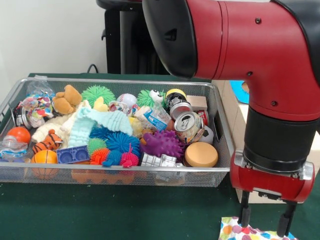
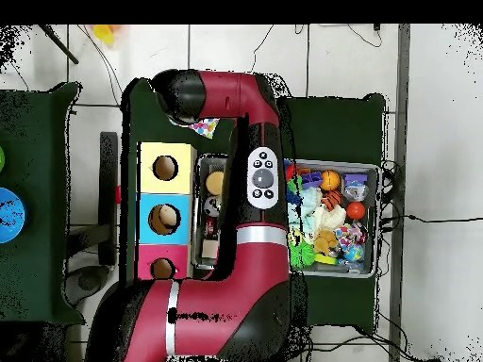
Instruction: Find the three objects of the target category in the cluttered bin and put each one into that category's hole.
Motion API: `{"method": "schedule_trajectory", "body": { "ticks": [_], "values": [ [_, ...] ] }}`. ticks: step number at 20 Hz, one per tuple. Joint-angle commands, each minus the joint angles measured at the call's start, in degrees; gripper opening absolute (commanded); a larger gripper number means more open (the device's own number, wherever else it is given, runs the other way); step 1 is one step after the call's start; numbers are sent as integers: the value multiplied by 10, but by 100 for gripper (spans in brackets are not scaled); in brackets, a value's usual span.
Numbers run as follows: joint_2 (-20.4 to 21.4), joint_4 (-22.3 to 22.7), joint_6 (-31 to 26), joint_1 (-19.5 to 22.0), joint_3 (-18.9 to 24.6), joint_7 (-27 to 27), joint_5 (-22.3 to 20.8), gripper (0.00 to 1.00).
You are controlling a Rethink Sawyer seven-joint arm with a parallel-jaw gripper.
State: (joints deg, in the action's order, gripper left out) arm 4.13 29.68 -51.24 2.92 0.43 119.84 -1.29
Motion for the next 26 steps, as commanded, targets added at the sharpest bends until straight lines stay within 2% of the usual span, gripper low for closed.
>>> {"method": "schedule_trajectory", "body": {
  "ticks": [1,3,8,21,26],
  "values": [
    [2,55,-5,16,39,-62,-12,100],
    [2,55,-6,10,23,-61,-26,100],
    [0,60,-12,15,24,-76,-31,100],
    [-39,22,-20,25,58,-128,-29,100],
    [-35,46,-22,23,55,-116,-26,100]
  ]
}}
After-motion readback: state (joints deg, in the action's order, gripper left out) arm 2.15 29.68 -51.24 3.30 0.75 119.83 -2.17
